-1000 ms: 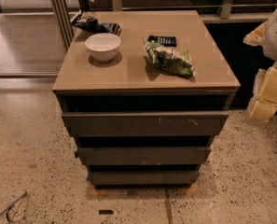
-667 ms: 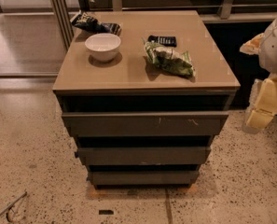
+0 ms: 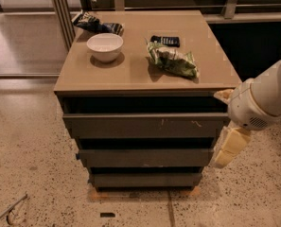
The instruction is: Open middle drawer
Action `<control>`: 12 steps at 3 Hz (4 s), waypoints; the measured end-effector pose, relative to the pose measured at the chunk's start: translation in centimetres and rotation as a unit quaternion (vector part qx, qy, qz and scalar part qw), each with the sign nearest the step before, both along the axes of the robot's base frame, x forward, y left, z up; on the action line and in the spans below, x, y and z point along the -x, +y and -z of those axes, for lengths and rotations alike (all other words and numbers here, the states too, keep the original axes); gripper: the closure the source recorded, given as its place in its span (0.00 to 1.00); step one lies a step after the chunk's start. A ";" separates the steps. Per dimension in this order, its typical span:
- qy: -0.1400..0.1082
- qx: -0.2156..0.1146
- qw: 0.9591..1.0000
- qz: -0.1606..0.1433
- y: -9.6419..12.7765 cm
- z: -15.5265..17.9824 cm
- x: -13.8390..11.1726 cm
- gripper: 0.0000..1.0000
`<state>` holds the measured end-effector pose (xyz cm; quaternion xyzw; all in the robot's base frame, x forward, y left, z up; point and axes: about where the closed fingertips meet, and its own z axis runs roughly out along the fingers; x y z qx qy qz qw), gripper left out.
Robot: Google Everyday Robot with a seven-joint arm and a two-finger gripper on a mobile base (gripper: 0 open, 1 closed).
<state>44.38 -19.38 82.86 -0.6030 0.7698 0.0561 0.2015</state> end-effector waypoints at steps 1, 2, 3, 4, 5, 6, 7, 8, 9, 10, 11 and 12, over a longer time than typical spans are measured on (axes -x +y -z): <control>0.027 -0.041 0.999 0.003 1.2 7.2 -0.9 0.00; 0.032 -0.048 0.998 0.005 1.3 8.7 -1.2 0.00; 0.016 -0.033 0.999 -0.012 1.5 8.8 -1.0 0.00; 0.008 -0.018 0.999 -0.038 0.9 13.6 -0.7 0.00; 0.014 -0.026 0.999 -0.040 0.7 20.4 -1.4 0.00; 0.036 -0.057 0.997 -0.036 1.2 28.1 -1.9 0.00; 0.036 -0.057 0.997 -0.036 1.2 28.1 -1.9 0.00; 0.025 -0.042 0.998 -0.045 1.0 30.4 -1.8 0.00; 0.003 -0.040 0.998 -0.055 1.6 32.9 -2.6 0.00; -0.020 -0.049 0.996 -0.066 2.4 34.6 -3.9 0.00; -0.047 -0.059 0.994 -0.081 3.1 35.9 -5.6 0.00; -0.064 -0.063 0.992 -0.093 3.6 37.1 -7.5 0.00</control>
Offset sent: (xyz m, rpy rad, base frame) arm 0.0082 0.0114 -0.0679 0.0768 0.0503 -0.0047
